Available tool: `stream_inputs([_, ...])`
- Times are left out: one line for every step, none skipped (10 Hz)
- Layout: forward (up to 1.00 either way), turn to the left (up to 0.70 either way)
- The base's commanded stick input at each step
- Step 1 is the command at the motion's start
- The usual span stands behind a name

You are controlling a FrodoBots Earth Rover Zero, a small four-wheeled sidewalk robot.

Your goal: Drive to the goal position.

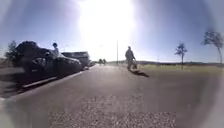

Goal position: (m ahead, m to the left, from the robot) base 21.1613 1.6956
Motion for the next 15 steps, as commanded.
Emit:
stream_inputs([1.00,0.00])
stream_inputs([1.00,0.00])
stream_inputs([1.00,0.00])
stream_inputs([1.00,0.00])
stream_inputs([1.00,0.00])
stream_inputs([1.00,0.00])
stream_inputs([1.00,0.00])
stream_inputs([1.00,0.00])
stream_inputs([1.00,0.00])
stream_inputs([1.00,0.00])
stream_inputs([1.00,0.00])
stream_inputs([1.00,0.00])
stream_inputs([1.00,0.00])
stream_inputs([1.00,0.00])
stream_inputs([1.00,0.00])
